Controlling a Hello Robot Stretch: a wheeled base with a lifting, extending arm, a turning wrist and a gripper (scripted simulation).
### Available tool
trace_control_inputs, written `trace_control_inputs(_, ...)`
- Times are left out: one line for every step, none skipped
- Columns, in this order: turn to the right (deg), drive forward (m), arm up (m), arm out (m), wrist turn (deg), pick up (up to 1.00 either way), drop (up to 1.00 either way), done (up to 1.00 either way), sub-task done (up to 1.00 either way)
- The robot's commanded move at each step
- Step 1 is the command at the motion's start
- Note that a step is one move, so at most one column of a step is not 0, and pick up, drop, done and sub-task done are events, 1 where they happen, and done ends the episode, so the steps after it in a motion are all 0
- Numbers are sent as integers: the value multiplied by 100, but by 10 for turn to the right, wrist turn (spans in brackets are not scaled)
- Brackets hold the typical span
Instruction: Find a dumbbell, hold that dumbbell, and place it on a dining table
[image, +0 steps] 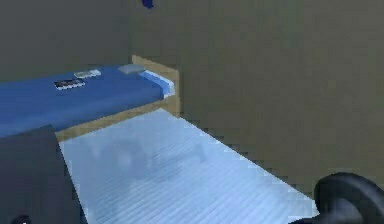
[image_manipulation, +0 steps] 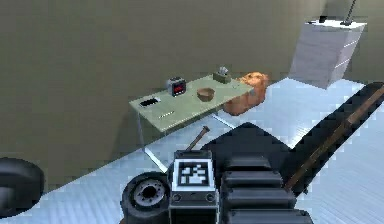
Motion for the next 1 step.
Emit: trace_control_inputs(0,25,0,0,0,0,0,0,0)
